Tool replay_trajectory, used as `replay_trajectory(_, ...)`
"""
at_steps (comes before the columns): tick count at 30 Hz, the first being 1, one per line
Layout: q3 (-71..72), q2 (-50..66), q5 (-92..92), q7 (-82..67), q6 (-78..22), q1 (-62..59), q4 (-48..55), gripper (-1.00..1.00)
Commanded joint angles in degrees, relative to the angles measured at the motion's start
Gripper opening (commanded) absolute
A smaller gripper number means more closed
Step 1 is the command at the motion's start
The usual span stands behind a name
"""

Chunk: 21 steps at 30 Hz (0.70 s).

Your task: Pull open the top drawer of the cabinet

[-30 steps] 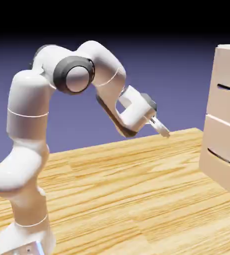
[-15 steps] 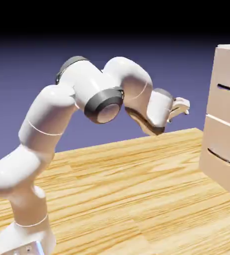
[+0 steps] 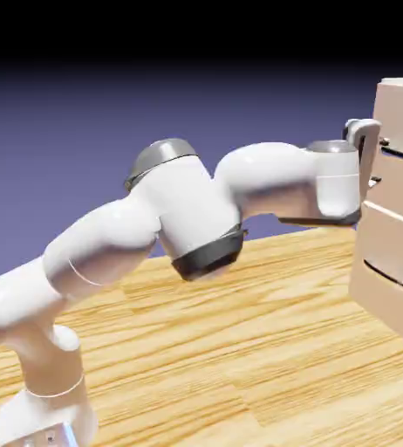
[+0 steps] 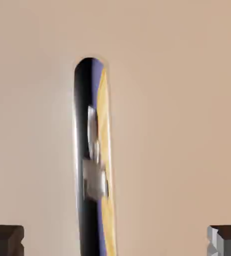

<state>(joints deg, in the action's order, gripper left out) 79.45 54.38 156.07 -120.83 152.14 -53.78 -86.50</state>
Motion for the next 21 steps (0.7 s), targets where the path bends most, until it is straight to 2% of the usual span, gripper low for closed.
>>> replay_trajectory(1,-0.59,0.77,-0.32,-0.94,0.64,1.42,2.08,0.0)
replay_trajectory(7,-4.01,5.21,-2.19,-6.36,4.31,9.61,14.03,0.0)
replay_trajectory(8,-4.01,5.21,-2.19,-6.37,4.31,9.61,14.03,-1.0)
replay_trajectory(21,5.08,-2.68,0.99,3.04,-3.47,-8.45,-10.88,-1.0)
